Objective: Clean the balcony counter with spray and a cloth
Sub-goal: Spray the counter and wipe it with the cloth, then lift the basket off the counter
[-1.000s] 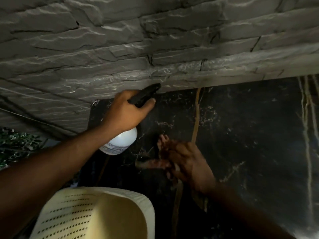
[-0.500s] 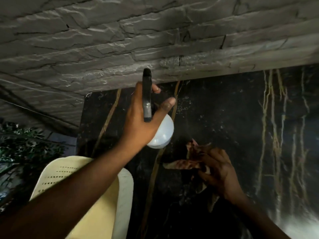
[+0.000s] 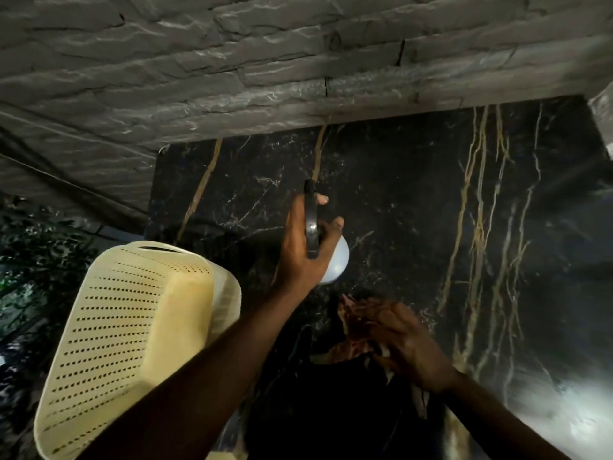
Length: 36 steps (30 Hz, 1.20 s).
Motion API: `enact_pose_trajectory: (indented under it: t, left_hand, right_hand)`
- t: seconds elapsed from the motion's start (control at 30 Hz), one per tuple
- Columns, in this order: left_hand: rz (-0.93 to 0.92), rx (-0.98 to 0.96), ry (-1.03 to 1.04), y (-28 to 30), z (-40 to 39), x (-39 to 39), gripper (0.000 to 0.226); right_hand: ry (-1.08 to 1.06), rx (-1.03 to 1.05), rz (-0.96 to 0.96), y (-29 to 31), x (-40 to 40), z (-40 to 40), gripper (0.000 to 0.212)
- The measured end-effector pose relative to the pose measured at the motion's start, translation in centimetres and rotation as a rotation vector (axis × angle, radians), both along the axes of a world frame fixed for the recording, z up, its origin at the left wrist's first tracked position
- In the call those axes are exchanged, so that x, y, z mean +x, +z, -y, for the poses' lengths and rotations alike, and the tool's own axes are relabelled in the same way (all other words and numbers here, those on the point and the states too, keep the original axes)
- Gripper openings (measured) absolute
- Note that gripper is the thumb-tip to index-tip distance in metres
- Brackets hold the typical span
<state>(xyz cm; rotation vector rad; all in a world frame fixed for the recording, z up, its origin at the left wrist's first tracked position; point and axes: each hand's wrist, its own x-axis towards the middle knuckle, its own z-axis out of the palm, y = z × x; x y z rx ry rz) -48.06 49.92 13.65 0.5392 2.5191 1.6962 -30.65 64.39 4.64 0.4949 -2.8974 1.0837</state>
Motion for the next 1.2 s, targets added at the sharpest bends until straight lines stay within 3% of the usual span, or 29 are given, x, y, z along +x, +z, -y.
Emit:
enact_pose_trajectory:
  t: [0.47, 0.57, 0.7, 0.83, 1.0, 1.1, 1.2]
  left_hand:
    - [0.026, -0.005, -0.015, -1.0, 1.1, 0.6, 0.046]
    - [0.045, -0.036, -0.026, -0.7, 1.4, 0.9, 0.059]
    - [0.202, -0.130, -0.017, 0.4, 2.9, 1.7, 0.086]
    - [0.171, -0.195, 0.028, 1.8, 6.1, 4.2, 0.089]
    - [0.091, -0.279, 0.136, 4.8, 11.3, 6.9, 0.070]
    - [0.001, -0.320, 0.238, 6.3, 15.6, 7.6, 0.063]
    - [-0.007, -0.307, 0.356, 6.9, 19.6, 8.7, 0.060]
  right_hand:
    - [0.009, 0.096, -0.031, -1.0, 0.2, 0.1, 0.033]
    - [0.044, 0.122, 0.014, -0.6, 0.0, -0.2, 0.037]
    - [0.054, 0.197, 0.042, 1.3, 0.4, -0.6, 0.047]
    - [0.005, -0.078, -0.072, 6.7, -0.9, 1.9, 0.033]
    - [0.104, -0.315, -0.073, 12.0, -4.3, 8.8, 0.032]
    - [0.105, -0.275, -0.201, 13.8, -8.0, 13.4, 0.022]
    - [0.081, -0.284, -0.155, 14.8, -12.1, 16.4, 0.024]
